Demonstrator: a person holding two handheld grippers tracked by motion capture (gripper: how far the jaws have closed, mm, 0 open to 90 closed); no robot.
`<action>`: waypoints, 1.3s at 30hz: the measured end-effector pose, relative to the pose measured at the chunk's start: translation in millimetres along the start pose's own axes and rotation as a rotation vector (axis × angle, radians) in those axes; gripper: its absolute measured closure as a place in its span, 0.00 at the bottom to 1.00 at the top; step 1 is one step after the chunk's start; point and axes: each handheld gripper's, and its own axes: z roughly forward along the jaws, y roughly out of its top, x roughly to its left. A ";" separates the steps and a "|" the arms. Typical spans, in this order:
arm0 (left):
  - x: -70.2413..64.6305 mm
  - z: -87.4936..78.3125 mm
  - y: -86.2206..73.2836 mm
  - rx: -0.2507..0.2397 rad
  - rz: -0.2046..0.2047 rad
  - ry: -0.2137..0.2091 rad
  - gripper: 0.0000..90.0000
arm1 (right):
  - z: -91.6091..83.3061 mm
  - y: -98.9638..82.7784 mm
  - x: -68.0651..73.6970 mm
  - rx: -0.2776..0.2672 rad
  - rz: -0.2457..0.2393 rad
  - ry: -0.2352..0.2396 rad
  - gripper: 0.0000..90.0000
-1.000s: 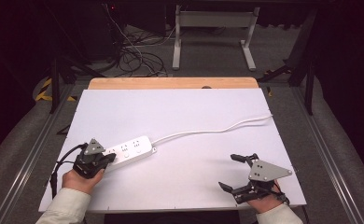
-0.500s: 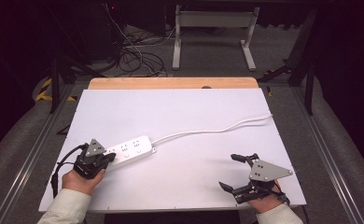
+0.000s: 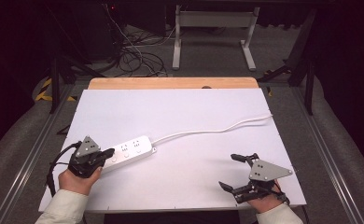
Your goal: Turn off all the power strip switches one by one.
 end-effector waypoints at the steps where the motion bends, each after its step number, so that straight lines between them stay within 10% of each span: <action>1: 0.0 -0.1 0.2 0.002 -0.003 -0.004 1.00 | -0.2 -0.1 -0.2 -0.001 -0.001 0.001 0.08; 39: -15.1 31.2 27.5 0.015 0.015 -0.072 1.00 | 0.0 -0.1 0.3 0.005 -0.006 0.002 0.08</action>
